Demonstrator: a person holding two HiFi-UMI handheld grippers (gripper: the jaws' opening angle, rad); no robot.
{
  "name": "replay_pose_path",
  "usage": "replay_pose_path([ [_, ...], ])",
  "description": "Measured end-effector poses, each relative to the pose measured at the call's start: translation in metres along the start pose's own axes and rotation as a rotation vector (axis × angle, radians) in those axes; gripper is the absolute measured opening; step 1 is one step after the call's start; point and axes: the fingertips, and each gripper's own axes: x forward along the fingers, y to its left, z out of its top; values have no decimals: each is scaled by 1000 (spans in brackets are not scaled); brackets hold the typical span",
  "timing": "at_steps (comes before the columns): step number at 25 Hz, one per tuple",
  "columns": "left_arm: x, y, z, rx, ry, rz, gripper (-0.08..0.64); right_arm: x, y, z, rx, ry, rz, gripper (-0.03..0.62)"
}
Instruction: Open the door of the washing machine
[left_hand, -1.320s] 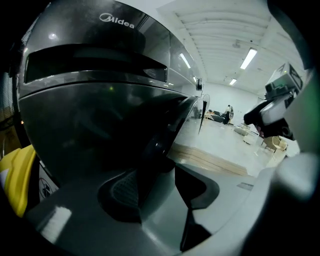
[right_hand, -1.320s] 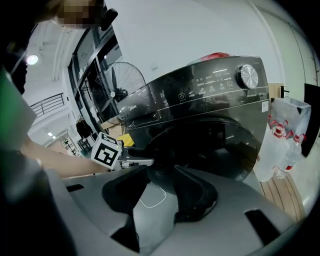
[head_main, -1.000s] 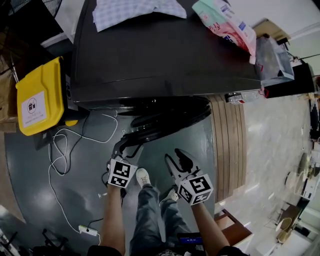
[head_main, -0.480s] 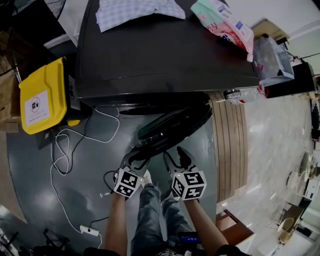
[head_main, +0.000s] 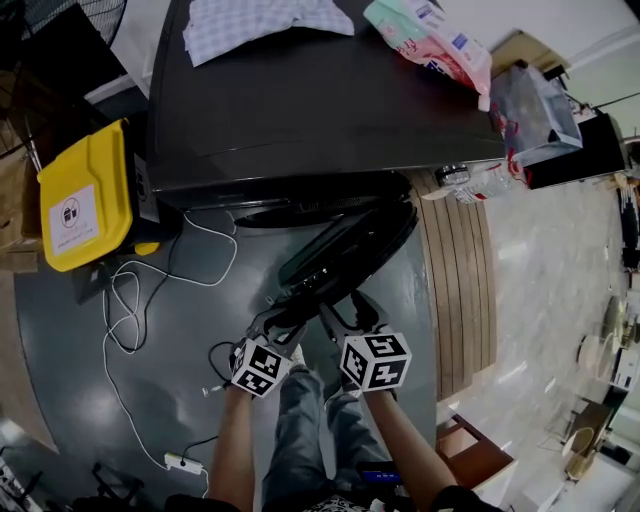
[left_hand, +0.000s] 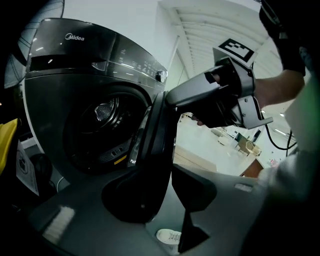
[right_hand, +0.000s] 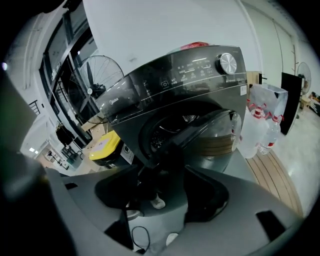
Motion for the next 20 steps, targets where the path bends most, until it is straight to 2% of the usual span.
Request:
replay_pose_path([
  [3, 1, -12, -2, 12, 12, -45, 158, -2, -9, -9, 51, 22, 15, 298],
  [6, -3, -22, -2, 17, 7, -90, 158, -6, -25, -19, 131, 64, 48, 391],
  [7, -5, -25, -1, 19, 0, -105, 158, -8, -28, -21, 136, 77, 56, 402],
  [11, -14, -35, 4, 19, -30, -143, 183, -20, -29, -25, 42, 80, 45, 378],
  [13, -20, -32, 10, 1, -65, -123, 161, -26, -32, -30, 33, 81, 43, 367],
  [16, -25, -17, 18, -37, -119, -51, 158, -36, -38, -37, 33, 85, 42, 364],
  [20, -24, -4, 26, -45, -136, 5, 153, -53, -47, -45, -17, 97, 24, 341],
])
